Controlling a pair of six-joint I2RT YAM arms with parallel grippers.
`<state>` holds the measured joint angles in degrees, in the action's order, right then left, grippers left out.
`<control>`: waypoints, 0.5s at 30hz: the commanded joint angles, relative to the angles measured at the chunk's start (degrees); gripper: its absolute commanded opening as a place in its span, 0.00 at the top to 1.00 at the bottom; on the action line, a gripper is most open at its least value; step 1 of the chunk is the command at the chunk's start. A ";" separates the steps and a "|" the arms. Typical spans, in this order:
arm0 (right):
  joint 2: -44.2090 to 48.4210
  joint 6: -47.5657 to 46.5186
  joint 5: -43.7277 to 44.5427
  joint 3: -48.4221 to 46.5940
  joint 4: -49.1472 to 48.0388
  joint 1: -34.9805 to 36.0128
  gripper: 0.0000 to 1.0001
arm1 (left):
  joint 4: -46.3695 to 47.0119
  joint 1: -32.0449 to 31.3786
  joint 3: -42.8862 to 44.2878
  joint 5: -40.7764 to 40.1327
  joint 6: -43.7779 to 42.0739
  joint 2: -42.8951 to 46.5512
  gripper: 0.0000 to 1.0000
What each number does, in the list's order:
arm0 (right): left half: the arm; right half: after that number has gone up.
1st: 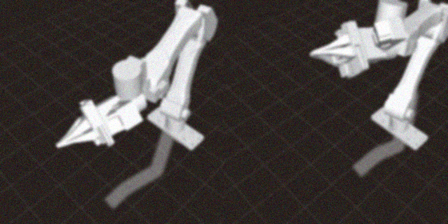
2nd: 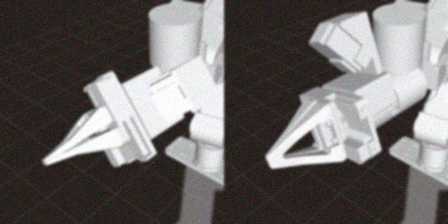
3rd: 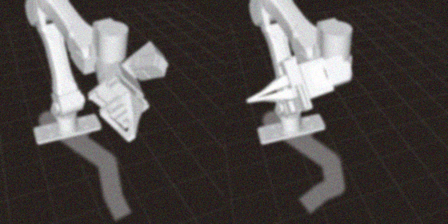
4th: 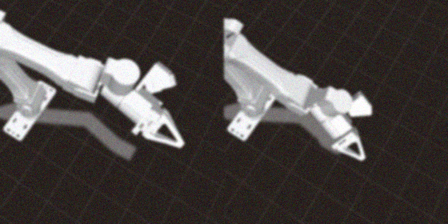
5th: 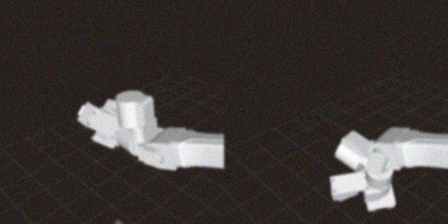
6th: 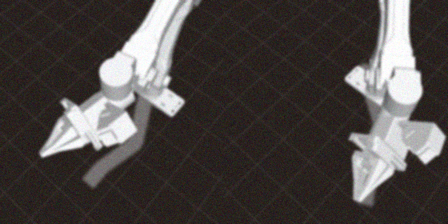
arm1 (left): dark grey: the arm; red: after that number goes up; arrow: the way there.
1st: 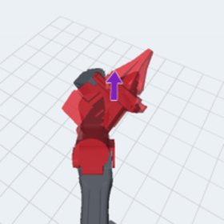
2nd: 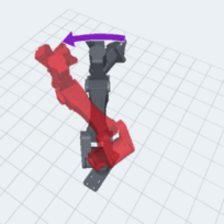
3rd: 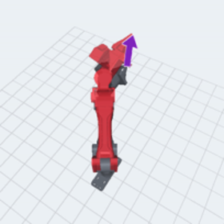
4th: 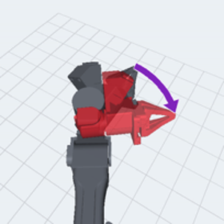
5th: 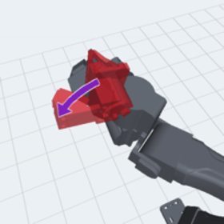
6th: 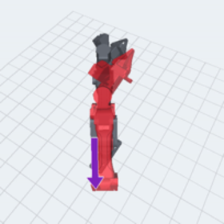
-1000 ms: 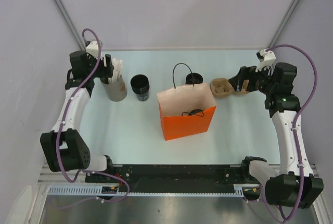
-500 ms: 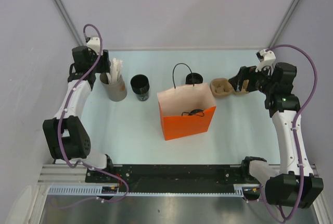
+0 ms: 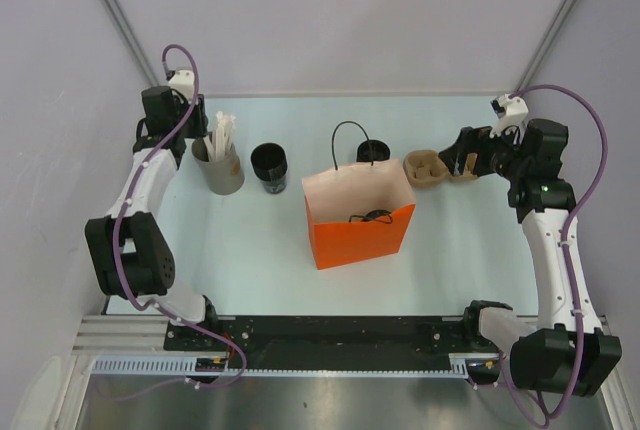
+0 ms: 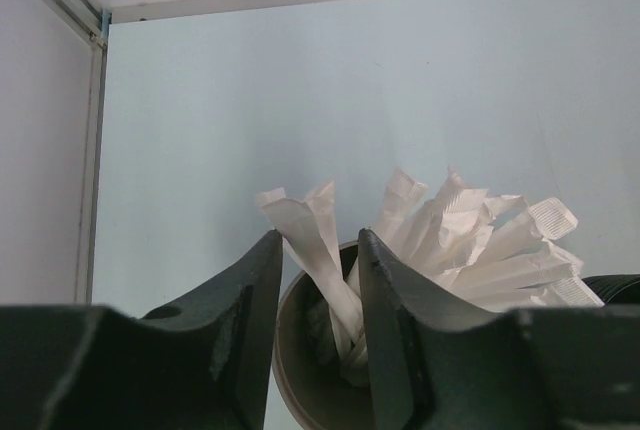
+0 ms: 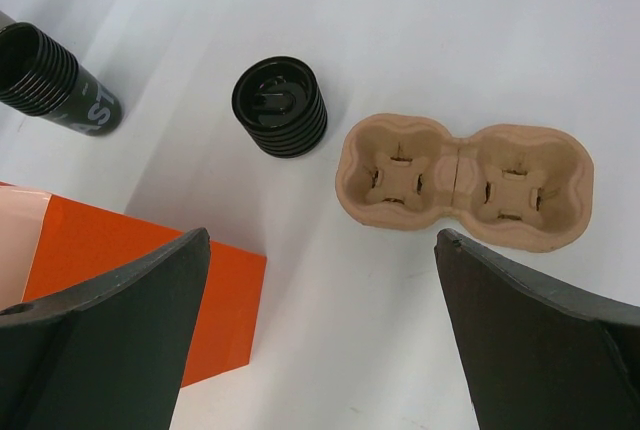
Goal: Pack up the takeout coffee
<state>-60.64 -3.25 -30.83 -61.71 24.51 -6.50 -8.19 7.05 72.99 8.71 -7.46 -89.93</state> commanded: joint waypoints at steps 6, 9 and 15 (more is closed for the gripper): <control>-0.35 -0.80 0.16 0.01 -2.45 -0.09 0.00 | 1.68 0.42 2.24 -0.80 0.61 -0.07 0.70; -0.44 -0.80 0.07 0.01 -2.45 -0.09 0.00 | 1.51 0.42 1.98 -0.97 0.61 0.46 0.71; -0.35 -0.80 -0.02 0.01 -2.36 -0.09 0.00 | 1.51 0.42 1.54 -1.06 0.34 1.69 0.80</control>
<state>-61.19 -3.27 -30.83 -61.71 24.49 -6.50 -8.19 7.05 72.97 8.08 -7.51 -90.37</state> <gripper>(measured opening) 0.995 0.228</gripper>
